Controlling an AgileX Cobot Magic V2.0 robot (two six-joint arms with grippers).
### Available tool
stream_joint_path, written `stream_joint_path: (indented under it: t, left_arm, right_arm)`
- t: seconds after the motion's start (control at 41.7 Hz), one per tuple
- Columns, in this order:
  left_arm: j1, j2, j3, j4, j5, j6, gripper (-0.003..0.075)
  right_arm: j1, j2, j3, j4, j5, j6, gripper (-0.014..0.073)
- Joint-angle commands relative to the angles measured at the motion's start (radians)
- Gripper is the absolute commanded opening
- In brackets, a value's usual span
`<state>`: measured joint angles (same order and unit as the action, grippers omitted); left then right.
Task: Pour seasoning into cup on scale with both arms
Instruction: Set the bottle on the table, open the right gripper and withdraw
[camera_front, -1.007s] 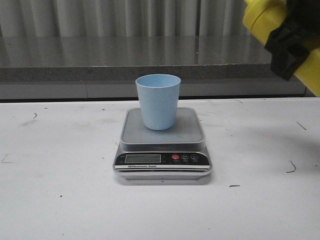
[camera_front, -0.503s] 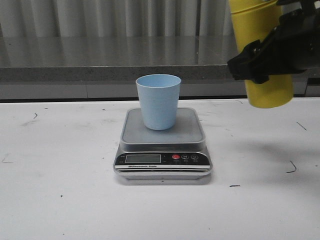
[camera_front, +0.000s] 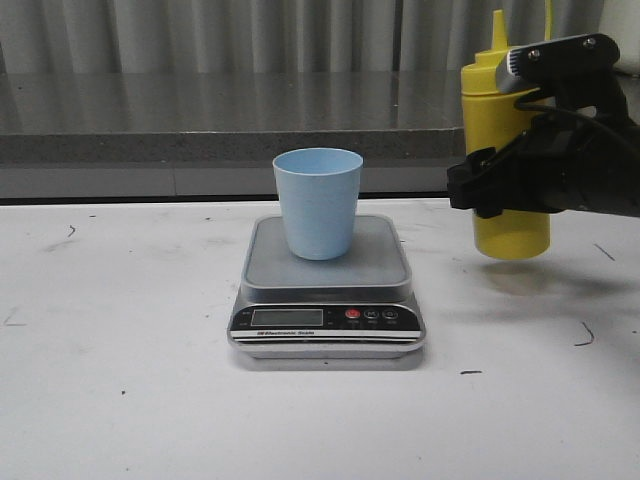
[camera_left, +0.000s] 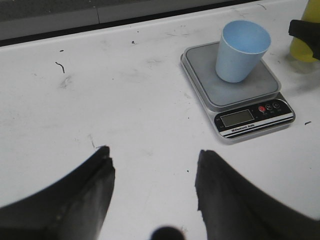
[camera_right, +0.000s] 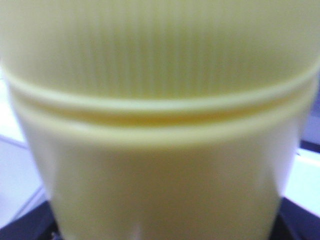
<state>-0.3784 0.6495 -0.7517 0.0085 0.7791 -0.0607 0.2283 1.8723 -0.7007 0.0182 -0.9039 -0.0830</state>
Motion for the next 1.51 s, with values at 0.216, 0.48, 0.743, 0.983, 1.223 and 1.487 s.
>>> stream_joint_path:
  t: [0.216, 0.48, 0.743, 0.983, 1.223, 1.487]
  left_arm:
    - [0.001, -0.003, -0.028, -0.008, -0.07, -0.008, 0.0369]
    - [0.001, -0.003, -0.028, -0.008, -0.07, -0.008, 0.0369]
    - [0.001, -0.003, -0.028, -0.008, -0.07, -0.008, 0.0369]
    - [0.001, -0.003, -0.028, -0.008, -0.07, -0.008, 0.0369]
    - [0.001, -0.003, -0.028, -0.008, -0.07, -0.008, 0.0369]
    - [0.001, -0.003, -0.028, -0.008, -0.07, -0.008, 0.0369]
  right_arm:
    - [-0.028, 0.05, -0.075, 0.079, -0.162, -0.017, 0.0291]
    - [-0.028, 0.054, -0.074, 0.079, -0.135, -0.017, 0.0549]
    - [-0.028, 0.043, -0.062, 0.081, -0.119, -0.017, 0.0653]
    - [-0.028, -0.027, 0.038, 0.112, -0.118, -0.017, 0.0653]
    - [-0.023, -0.166, 0.175, 0.112, -0.08, -0.016, 0.0653]
    - [-0.017, -0.436, 0.116, 0.094, 0.664, -0.008, 0.0653]
